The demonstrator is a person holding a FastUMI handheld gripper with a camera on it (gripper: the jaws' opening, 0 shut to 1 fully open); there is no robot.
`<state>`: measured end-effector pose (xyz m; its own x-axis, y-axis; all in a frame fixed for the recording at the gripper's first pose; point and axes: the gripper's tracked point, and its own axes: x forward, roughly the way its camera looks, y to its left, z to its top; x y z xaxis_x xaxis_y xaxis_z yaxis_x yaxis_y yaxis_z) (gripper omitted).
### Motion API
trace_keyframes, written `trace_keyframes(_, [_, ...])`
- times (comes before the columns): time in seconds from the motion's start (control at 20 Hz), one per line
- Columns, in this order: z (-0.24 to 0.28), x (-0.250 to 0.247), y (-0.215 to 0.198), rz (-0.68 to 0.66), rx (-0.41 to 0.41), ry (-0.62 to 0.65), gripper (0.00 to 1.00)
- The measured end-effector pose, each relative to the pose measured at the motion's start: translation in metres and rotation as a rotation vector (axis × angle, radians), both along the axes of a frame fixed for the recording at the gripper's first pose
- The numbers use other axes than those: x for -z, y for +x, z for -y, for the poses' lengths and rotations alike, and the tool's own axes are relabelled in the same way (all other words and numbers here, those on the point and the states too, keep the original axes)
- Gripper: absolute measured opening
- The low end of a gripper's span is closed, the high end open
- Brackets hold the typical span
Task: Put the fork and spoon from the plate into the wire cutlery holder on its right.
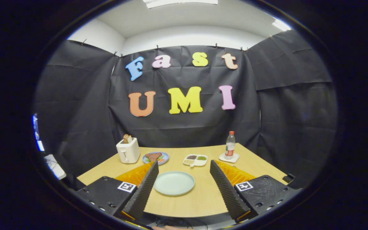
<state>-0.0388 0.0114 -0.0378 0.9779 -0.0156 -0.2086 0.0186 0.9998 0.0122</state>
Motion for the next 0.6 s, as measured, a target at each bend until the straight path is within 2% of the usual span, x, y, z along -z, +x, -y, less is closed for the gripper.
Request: trace_keyframes(0.6, [0.000, 0.011, 0.021, -0.018, -0.010, -0.005, 0.97])
